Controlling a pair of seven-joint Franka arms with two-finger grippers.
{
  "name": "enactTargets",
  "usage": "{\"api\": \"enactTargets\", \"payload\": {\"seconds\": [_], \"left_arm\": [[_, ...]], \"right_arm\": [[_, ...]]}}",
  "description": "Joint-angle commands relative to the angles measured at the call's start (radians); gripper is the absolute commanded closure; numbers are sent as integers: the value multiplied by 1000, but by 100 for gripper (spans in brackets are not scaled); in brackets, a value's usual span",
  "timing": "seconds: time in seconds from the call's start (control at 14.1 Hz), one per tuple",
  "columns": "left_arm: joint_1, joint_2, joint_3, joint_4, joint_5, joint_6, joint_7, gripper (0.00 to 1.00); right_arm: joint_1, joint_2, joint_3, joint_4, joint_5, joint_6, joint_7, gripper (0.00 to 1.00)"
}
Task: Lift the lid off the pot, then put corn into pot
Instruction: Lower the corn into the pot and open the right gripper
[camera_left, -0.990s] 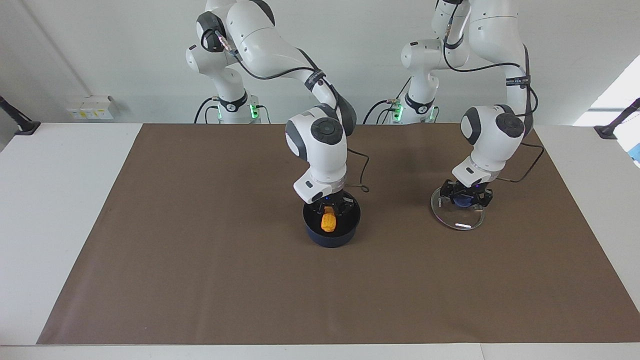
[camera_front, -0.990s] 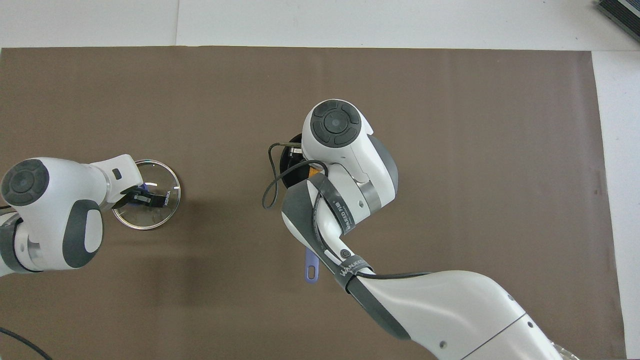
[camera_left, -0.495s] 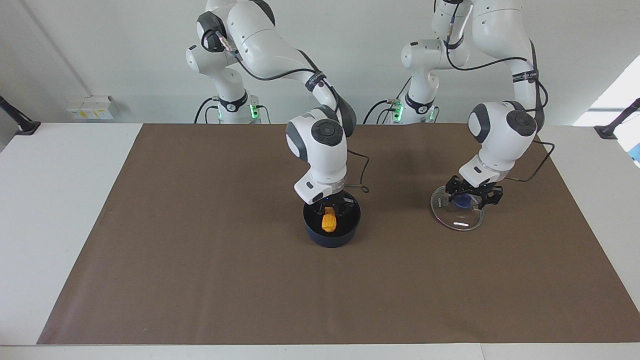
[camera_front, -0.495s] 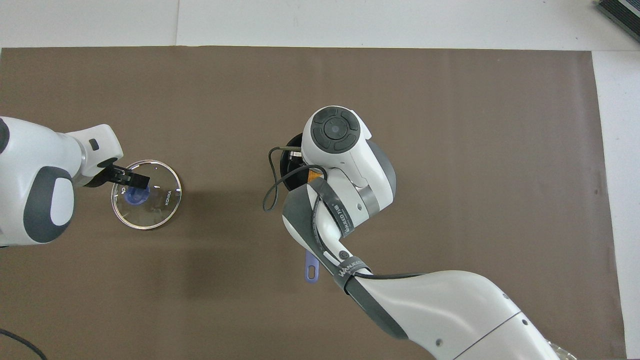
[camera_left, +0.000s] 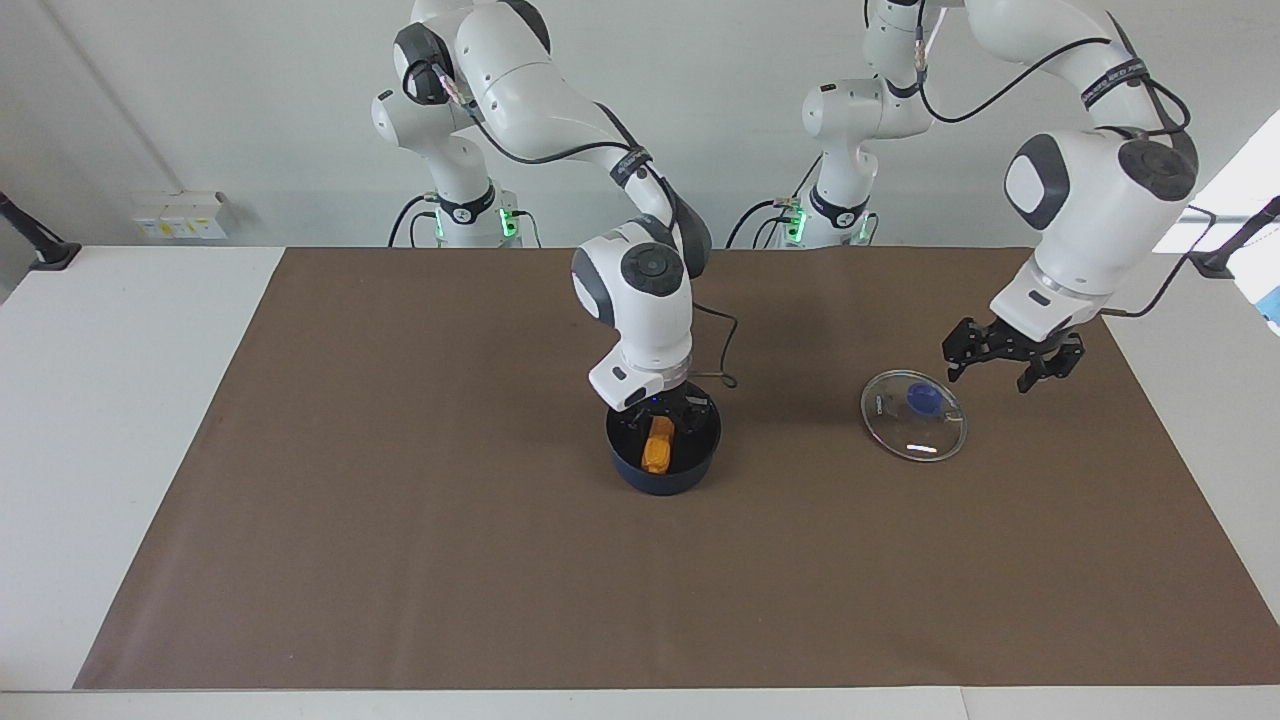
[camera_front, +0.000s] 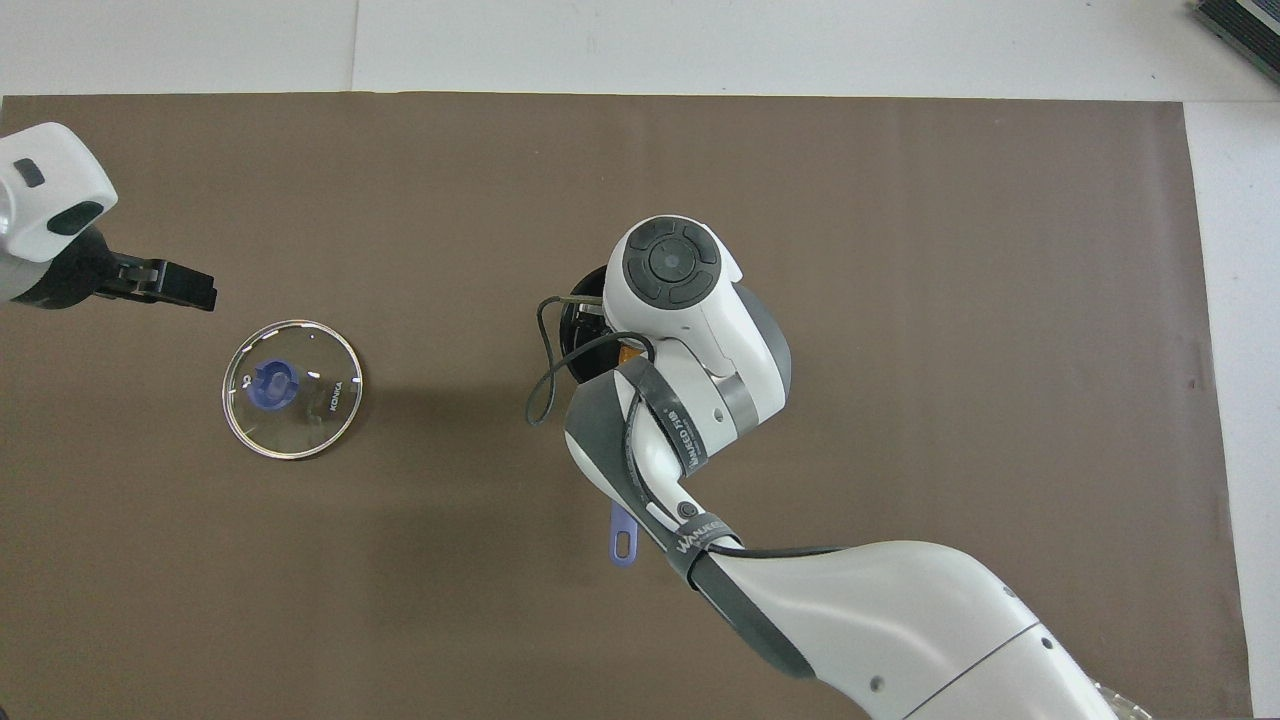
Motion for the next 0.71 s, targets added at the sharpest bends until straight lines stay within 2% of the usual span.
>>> {"api": "enactTargets", "payload": {"seconds": [0.0,0.28,0.64], "left_arm": [[-7,-4,-8,69,-7,-88,-55,0],[-3,-117,-22,38,-10,-186,-61,0],[-5,-131,-14,24,2,-209,-40,0]], "right_arm": [[-18,-61,-1,-7,9,-3,-28,0],[-70,-200,-4,-7,7,-146,-34,0],[-181,-349,-4,-7,12,-339,-175,0]]}}
